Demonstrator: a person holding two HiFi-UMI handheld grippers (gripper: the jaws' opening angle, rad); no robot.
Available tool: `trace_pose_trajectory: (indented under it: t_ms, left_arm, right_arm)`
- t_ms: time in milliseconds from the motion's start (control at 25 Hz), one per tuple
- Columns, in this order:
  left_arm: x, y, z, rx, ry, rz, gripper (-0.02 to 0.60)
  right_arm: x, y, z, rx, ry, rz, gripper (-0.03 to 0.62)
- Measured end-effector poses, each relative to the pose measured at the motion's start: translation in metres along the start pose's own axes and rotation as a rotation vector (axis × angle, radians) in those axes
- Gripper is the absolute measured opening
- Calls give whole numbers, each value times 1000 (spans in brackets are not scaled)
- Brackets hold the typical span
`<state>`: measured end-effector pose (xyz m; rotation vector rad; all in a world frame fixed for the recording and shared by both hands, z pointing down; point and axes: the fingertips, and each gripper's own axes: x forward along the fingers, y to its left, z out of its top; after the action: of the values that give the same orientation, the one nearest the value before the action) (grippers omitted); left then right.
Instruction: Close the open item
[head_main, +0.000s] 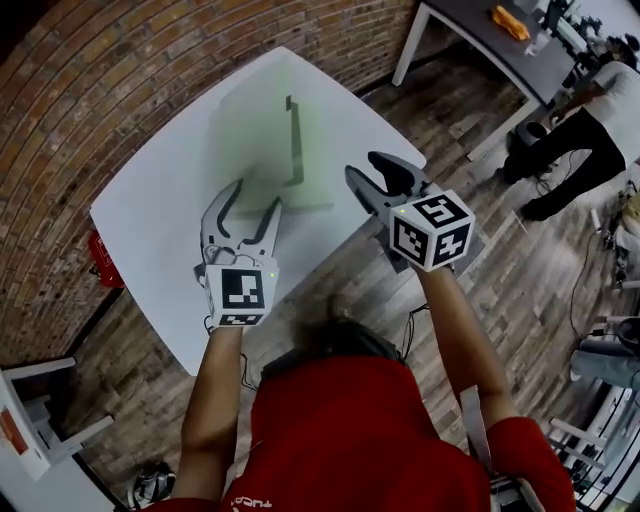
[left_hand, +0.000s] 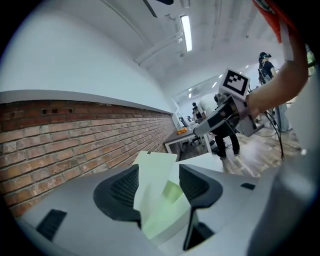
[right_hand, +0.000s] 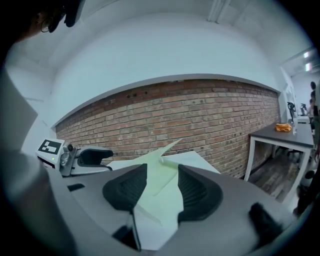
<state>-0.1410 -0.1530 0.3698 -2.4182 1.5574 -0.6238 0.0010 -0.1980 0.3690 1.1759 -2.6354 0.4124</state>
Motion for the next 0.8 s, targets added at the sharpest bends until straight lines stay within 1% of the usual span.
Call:
trace_pose_trajectory:
  t_ms: [160, 320, 440, 640, 800]
  left_arm:
    - [22, -7, -9, 30, 45, 6, 242]
    - [43, -11, -17, 56, 101, 31, 242]
    - [55, -15, -20, 68, 125, 49, 242]
    - [64, -15, -23, 86, 162, 99, 239]
    - [66, -16, -25, 92, 181, 113, 219]
  right_arm:
    - [22, -19, -22, 18, 62, 21, 176]
    - [44, -35, -40, 41, 119, 71, 176]
    - [55, -46, -54, 73, 156, 97, 176]
    - [78, -51, -74, 119, 215, 164, 176]
    - [91, -54, -84, 181, 249, 192, 176]
